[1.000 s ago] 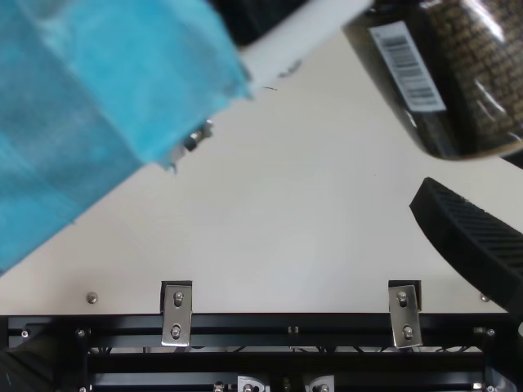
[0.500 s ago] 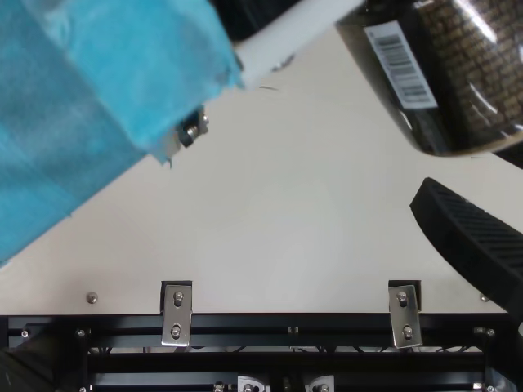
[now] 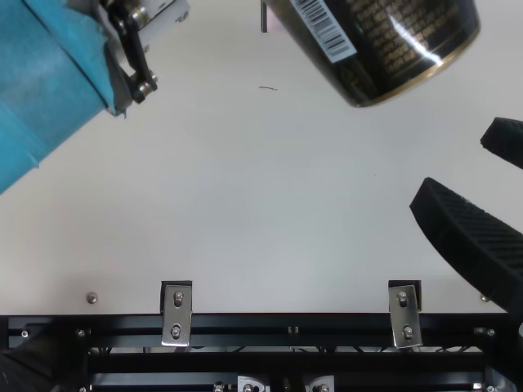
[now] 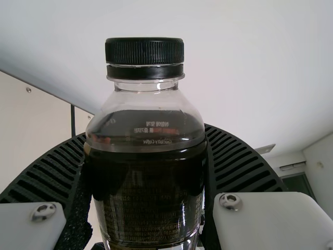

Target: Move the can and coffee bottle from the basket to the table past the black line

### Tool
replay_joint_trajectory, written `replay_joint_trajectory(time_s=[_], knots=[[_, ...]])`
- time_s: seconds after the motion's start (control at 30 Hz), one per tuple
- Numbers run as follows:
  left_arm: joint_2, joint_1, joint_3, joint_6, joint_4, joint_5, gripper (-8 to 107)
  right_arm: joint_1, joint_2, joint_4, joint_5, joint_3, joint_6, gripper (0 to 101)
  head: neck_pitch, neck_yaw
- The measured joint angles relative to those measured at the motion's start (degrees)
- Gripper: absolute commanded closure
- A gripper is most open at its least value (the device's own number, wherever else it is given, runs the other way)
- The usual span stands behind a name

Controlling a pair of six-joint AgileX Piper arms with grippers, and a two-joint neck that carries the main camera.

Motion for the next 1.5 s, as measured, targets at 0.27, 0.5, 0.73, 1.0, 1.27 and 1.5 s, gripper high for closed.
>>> replay_joint_trajectory(time_s=[0.27, 0.5, 0.73, 1.0, 1.27, 1.5], knots=[[0.0, 0.0, 0.0, 0.0, 0.0, 0.0, 89, 0.0, 0.0, 0.0, 0.0, 0.0, 0.0, 0, 0.0, 0.0], [0.1, -0.91, -0.3, 3.34, -3.61, 0.27, 89, 0.0, 0.0, 0.0, 0.0, 0.0, 0.0, 0, 0.29, 0.0], [0.33, -3.97, -1.52, 8.93, -9.55, 0.4, 89, 0.0, 0.0, 0.0, 0.0, 0.0, 0.0, 0, 0.0, 0.0], [0.53, -5.12, -1.91, 12.71, -13.73, 0.83, 89, 0.0, 0.0, 0.0, 0.0, 0.0, 0.0, 0, 0.29, 0.0], [0.53, -5.12, -1.91, 12.71, -13.73, 0.83, 89, 0.0, 0.0, 0.0, 0.0, 0.0, 0.0, 0, 0.29, 0.0], [0.53, -5.12, -1.91, 12.71, -13.73, 0.83, 89, 0.0, 0.0, 0.0, 0.0, 0.0, 0.0, 0, 0.0, 0.0]])
